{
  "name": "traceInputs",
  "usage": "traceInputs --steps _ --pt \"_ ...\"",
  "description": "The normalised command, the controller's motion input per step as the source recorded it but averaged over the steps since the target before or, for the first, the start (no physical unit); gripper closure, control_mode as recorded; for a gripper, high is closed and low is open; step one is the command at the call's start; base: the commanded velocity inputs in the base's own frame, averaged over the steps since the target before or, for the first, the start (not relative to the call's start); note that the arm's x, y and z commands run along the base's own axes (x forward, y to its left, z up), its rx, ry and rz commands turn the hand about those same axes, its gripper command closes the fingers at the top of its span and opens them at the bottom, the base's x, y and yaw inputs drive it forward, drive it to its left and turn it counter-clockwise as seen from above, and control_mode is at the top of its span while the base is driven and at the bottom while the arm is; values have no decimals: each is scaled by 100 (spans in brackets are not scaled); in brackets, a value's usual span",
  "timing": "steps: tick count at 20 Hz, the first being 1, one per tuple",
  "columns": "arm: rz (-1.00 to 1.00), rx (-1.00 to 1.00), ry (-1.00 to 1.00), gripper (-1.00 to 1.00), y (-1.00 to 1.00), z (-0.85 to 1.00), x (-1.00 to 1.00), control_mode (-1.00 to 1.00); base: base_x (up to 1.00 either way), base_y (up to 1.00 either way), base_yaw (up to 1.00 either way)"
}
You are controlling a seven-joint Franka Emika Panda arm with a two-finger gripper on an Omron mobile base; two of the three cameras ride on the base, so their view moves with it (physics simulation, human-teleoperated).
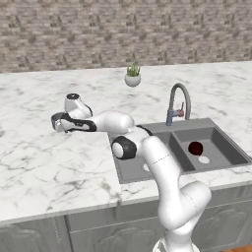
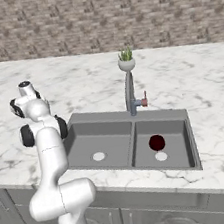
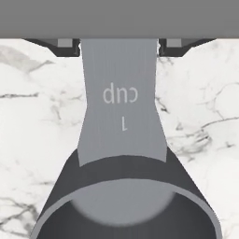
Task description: Move any existing items from the left basin to the right basin for drying. Then move the measuring cup from the counter to the left basin of the sink for washing.
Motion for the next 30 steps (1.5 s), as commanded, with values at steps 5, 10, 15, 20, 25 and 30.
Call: traceInputs --steps 5,10,15,20,25,30 --pt "0 0 0 100 -24 0 -60 -100 0 0 0" --pt "0 0 0 100 -41 0 -83 -100 0 0 0" --pt "-3 0 0 100 -52 0 -95 -100 0 0 0" --pt "-10 0 0 100 -68 0 -92 -100 0 0 0" --pt "-25 0 1 100 -85 0 -70 -100 0 0 0" --pt "-36 3 2 100 -99 6 -50 -100 0 0 0"
